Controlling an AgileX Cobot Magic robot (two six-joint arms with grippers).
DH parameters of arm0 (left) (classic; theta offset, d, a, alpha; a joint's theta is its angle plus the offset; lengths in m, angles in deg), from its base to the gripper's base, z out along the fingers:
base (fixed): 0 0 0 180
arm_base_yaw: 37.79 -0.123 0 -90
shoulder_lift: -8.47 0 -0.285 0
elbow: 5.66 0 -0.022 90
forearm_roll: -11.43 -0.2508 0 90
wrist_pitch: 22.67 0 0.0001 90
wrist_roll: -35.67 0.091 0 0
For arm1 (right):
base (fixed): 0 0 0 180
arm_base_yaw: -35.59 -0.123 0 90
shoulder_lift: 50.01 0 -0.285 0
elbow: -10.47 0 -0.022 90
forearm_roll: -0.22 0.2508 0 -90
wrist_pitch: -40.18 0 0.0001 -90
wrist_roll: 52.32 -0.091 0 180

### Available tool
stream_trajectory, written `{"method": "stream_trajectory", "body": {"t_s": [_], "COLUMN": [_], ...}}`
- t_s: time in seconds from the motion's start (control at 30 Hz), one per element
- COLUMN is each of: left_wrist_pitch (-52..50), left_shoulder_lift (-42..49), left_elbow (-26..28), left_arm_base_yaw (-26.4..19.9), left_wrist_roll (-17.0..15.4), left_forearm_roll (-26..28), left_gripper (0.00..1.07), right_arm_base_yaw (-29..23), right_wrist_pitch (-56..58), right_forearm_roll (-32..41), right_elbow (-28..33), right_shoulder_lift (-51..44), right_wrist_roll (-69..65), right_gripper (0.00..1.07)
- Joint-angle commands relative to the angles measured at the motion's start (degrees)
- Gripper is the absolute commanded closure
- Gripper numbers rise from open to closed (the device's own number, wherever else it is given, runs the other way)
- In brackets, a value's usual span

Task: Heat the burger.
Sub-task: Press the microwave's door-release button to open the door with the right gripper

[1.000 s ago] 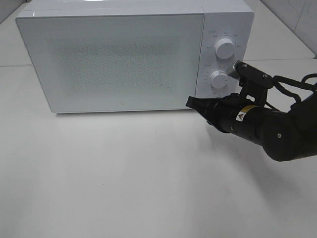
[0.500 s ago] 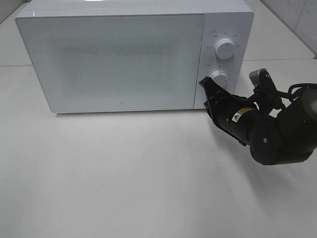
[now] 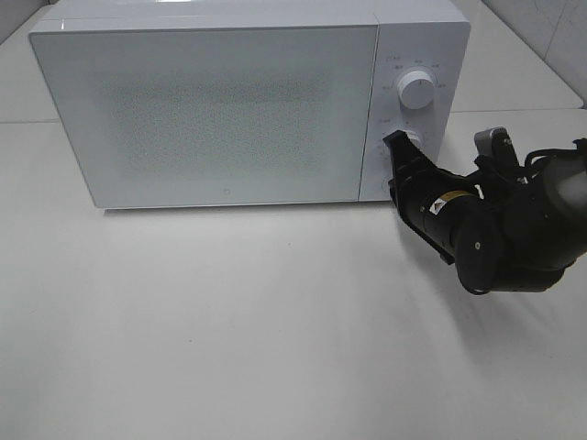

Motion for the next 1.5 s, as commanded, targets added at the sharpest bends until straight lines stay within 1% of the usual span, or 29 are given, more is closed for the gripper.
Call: {"method": "stream_trajectory", "body": {"t_s": [0.03,0.33,0.43,0.5,0.6,0.63,0.77,0.83,1.03,1.1,1.2,1.33,1.37,1.5], "left_wrist_pitch": [-0.92,-0.92,-0.92,-0.92,-0.92,-0.92,-0.92,-0.92,-0.92,-0.92,-0.92,-0.92,-0.92,-0.92], "left_shoulder_lift": [1.15,1.15,1.15,1.15,1.15,1.15,1.15,1.15,1.15,1.15,1.15,1.15,1.15,1.15], "left_elbow": [-0.11,-0.11,-0.11,-0.11,-0.11,-0.11,-0.11,-0.11,-0.11,-0.11,-0.11,-0.11,-0.11,-0.11], "left_arm_base_yaw": [-0.11,-0.11,-0.11,-0.11,-0.11,-0.11,-0.11,-0.11,-0.11,-0.11,-0.11,-0.11,-0.11,-0.11], "left_wrist_roll": [-0.34,-0.34,-0.34,-0.4,-0.4,-0.4,-0.4,-0.4,-0.29,-0.29,-0.29,-0.29,-0.29,-0.29], "left_forearm_roll": [0.23,0.23,0.23,0.23,0.23,0.23,0.23,0.23,0.23,0.23,0.23,0.23,0.23,0.23], "left_gripper": [1.06,1.06,1.06,1.06,1.06,1.06,1.06,1.06,1.06,1.06,1.06,1.06,1.06,1.06], "right_arm_base_yaw": [0.97,2.12,2.35,2.35,2.35,2.35,2.35,2.35,2.35,2.35,2.35,2.35,2.35,2.35], "right_wrist_pitch": [-1.89,-3.21,-3.04,-3.27,-3.27,-3.21,-3.44,-5.5,-9.28,-10.83,-11.12,-9.63,-9.11,-9.05], "right_forearm_roll": [-1.03,-0.97,-1.89,-4.01,-4.58,-5.04,-4.98,-4.64,-3.72,-2.23,-1.78,-1.6,-1.6,-1.32], "right_elbow": [-0.86,-0.86,-1.43,-2.86,-3.27,-4.24,-5.33,-6.36,-6.88,-6.88,-7.16,-8.94,-10.14,-11.12], "right_shoulder_lift": [0.4,0.46,1.38,2.41,2.64,3.04,3.27,4.07,4.93,4.93,4.93,4.93,4.93,4.93], "right_wrist_roll": [-2.06,-2.64,-2.81,-3.84,-4.24,-5.27,-5.56,-5.56,-5.56,-5.56,-5.56,-5.56,-5.39,-5.33], "right_gripper": [1.07,1.07,1.07,1.07,1.07,1.07,1.07,1.07,1.07,1.07,1.07,1.07,1.07,1.07]}}
